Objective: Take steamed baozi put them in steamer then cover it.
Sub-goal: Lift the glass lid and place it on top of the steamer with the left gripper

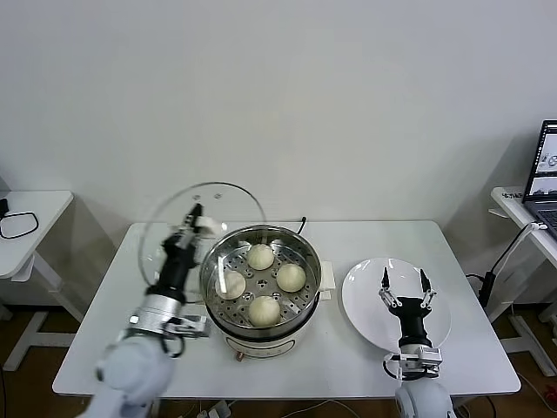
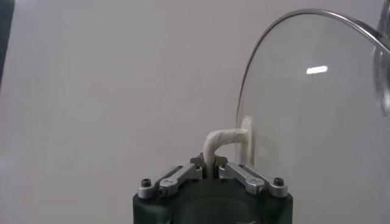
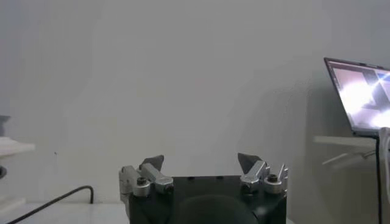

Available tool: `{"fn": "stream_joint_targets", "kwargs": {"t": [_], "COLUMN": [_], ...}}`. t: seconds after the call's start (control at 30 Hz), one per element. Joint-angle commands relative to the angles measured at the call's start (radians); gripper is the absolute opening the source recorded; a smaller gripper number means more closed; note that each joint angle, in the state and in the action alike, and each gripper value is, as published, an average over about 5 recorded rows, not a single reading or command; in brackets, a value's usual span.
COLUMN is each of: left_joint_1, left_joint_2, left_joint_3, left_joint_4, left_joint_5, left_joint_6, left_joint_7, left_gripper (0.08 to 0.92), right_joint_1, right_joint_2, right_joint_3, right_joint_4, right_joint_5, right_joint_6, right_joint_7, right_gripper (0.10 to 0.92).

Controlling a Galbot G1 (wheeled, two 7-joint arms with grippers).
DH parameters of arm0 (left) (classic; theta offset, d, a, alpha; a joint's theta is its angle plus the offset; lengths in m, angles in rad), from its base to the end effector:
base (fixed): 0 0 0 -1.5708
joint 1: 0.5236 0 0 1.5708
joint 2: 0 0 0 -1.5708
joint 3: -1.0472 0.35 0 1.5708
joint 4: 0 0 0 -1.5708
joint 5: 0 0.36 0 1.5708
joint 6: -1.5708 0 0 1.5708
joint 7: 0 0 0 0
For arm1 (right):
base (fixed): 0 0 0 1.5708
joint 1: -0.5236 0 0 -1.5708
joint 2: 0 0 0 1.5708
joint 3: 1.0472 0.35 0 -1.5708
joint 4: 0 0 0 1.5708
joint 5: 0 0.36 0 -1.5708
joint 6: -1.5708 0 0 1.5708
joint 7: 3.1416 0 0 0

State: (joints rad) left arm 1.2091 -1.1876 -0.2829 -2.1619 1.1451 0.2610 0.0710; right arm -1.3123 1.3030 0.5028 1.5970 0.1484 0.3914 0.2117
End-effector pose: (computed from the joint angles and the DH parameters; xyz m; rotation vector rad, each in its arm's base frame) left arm 0.2599 -0.0102 -0.2098 -0.0151 2.2048 1.8456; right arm 0.2607 -0.0829 -0.4131 0.2214 2.9728 -0.1320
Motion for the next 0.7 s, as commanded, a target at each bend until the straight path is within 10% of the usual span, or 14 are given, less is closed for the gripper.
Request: {"fn": "stream_joint_targets", "kwargs": {"t": [0.03,0.7], "left_joint_1": [-0.06,-0.093], "left_joint_2": [-0.145,-0.181], "left_joint_3": [0.332,0.328], "left_joint_4": [0.065,0.211], "left_joint_5": [0.169,0.354], "left_joint_6": [0.194,0.202], "left_joint_7": [0.105,0.156], "left_gripper": [0.193,0.193], "right_joint_1": [0.015,0.012], "right_joint_2": [0.006,0.013], "right_joint_3": [0.011,0.033], "right_joint_4": [-0.012,-0.013], "right_joint_5": [-0.01,-0.009], "right_joint_6": [-0.018,-0.018], "right_joint_7": [0.004,0.003], "right_gripper": [0.823,0.823]}}
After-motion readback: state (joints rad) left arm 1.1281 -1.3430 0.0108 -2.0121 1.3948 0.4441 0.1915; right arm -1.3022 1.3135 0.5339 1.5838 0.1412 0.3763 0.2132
